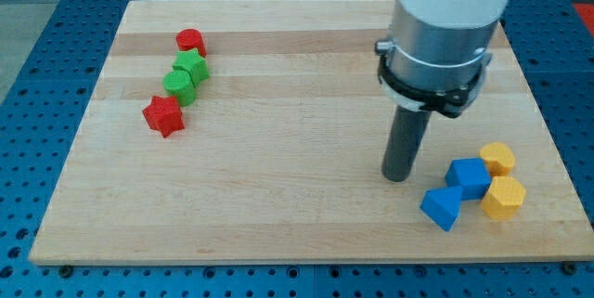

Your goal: Move the blue triangle towards the yellow hexagon

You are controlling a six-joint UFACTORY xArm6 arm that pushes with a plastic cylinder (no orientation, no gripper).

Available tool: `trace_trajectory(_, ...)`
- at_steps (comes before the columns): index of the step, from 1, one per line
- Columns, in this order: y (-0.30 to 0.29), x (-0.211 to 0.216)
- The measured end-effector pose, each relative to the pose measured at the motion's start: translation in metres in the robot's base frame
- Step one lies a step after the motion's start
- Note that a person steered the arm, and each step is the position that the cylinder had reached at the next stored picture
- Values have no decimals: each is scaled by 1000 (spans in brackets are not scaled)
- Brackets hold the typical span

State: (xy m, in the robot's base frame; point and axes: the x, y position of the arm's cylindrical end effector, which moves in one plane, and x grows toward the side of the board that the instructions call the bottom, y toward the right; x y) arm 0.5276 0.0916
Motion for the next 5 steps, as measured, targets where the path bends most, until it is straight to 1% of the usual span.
trace_trajectory(1, -12, 44)
trace_trajectory(2, -12, 46)
trace_trajectory(3, -12, 58)
trace_trajectory(4, -12, 58)
trace_trajectory(5, 6, 58)
